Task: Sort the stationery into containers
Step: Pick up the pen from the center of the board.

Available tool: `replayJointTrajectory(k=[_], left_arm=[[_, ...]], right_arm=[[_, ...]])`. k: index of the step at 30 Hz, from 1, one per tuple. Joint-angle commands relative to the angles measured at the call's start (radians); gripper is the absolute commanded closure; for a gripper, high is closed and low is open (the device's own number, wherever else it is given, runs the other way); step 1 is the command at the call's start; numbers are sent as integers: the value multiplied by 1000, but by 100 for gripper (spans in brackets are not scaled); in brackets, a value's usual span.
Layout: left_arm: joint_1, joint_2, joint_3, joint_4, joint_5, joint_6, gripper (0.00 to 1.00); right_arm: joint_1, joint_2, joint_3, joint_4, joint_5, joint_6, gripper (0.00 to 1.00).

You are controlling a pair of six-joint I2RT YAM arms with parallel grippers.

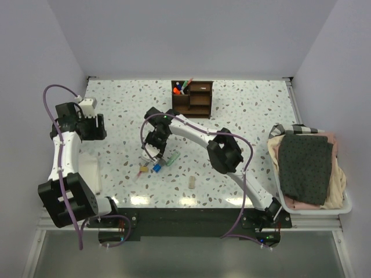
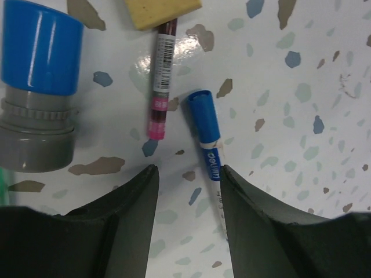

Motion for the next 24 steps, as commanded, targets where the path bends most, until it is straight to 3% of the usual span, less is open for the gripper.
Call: replayJointTrajectory(k=[1, 10, 17, 20, 24], left_arm=[[10, 4, -9, 37, 39, -9, 33], [9, -4, -30, 25, 68, -11, 34], [10, -9, -38, 25, 169, -28, 34], [10, -21, -29, 7, 213, -26, 34], [9, -58, -18, -18, 241, -5, 34]], right_arm=[[-2, 11, 5, -76, 32, -70, 50], [-2, 29, 14, 33, 6, -21, 43], [-1, 55, 14, 72, 17, -49, 32], [7, 110, 105, 4, 40, -87, 29], [18, 204, 249, -175, 150, -196, 31]])
